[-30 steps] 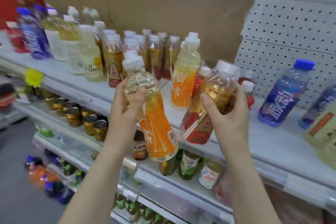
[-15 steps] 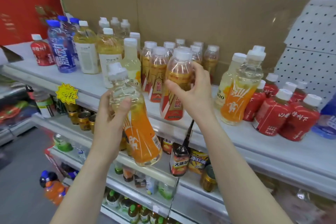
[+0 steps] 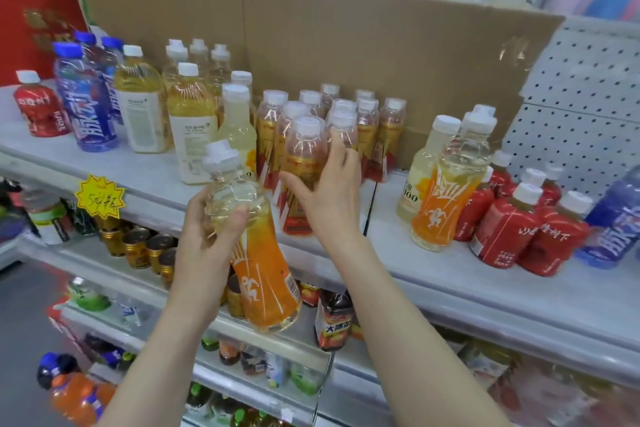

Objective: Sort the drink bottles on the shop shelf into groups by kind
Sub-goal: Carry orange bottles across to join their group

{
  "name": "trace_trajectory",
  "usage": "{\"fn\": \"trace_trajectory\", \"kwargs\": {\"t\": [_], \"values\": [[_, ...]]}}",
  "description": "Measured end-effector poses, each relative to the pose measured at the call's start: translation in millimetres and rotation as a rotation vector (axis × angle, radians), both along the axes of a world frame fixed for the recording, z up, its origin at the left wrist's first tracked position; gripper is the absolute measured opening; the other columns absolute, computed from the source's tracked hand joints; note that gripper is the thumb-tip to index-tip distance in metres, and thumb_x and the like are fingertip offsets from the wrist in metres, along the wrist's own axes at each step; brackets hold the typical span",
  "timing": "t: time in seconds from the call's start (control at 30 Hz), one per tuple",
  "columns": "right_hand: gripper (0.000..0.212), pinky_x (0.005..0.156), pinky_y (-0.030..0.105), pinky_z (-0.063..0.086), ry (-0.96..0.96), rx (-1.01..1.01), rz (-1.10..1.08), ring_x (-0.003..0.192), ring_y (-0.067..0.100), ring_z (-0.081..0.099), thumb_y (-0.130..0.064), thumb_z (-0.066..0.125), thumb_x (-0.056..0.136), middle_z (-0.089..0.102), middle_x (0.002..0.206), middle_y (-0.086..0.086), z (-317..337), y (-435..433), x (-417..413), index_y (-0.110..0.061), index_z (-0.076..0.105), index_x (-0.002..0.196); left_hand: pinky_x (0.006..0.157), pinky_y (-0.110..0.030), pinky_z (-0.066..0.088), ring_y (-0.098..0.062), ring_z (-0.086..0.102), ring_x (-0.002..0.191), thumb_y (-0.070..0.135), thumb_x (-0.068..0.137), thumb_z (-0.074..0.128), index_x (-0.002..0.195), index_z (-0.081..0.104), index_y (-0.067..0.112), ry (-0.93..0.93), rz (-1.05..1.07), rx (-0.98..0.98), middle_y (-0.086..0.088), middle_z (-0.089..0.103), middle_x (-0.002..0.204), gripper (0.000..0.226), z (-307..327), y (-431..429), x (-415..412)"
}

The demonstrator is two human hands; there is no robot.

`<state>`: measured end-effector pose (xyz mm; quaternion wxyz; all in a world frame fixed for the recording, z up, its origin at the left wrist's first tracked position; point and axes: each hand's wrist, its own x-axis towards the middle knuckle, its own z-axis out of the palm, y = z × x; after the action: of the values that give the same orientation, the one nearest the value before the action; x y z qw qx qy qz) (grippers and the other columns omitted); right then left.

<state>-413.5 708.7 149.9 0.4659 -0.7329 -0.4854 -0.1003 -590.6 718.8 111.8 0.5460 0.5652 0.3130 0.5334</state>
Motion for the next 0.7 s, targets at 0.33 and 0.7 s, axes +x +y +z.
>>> {"fn": "trace_trajectory", "kwargs": {"t": [0.33, 0.7], "values": [[0.094, 0.119, 0.046, 0.028, 0.042, 0.267, -0.512, 0.144, 0.029, 0.031, -0.047, 0.072, 0.087, 0.035, 0.155, 0.015, 10.6, -102.9, 111.2, -0.011, 0.02, 0.156, 0.095, -0.058, 0.052, -0.023, 0.065, 0.116, 0.07, 0.068, 0.069, 0.125, 0.051, 0.053, -0.015, -0.07, -0.03, 0.006, 0.066, 0.127, 0.062, -4.3, -6.2, 25.0], [0.079, 0.091, 0.027, 0.032, 0.034, 0.193, -0.237, 0.124, 0.023, 0.043, -0.032, 0.074, 0.089, 0.038, 0.145, 0.013, 15.4, -103.0, 105.3, -0.015, 0.027, 0.151, 0.087, -0.047, 0.055, -0.02, 0.069, 0.108, 0.063, 0.064, 0.071, 0.119, 0.055, 0.048, -0.109, 0.012, -0.062, 0.006, 0.071, 0.118, 0.06, -9.7, -19.7, 15.2]]}}
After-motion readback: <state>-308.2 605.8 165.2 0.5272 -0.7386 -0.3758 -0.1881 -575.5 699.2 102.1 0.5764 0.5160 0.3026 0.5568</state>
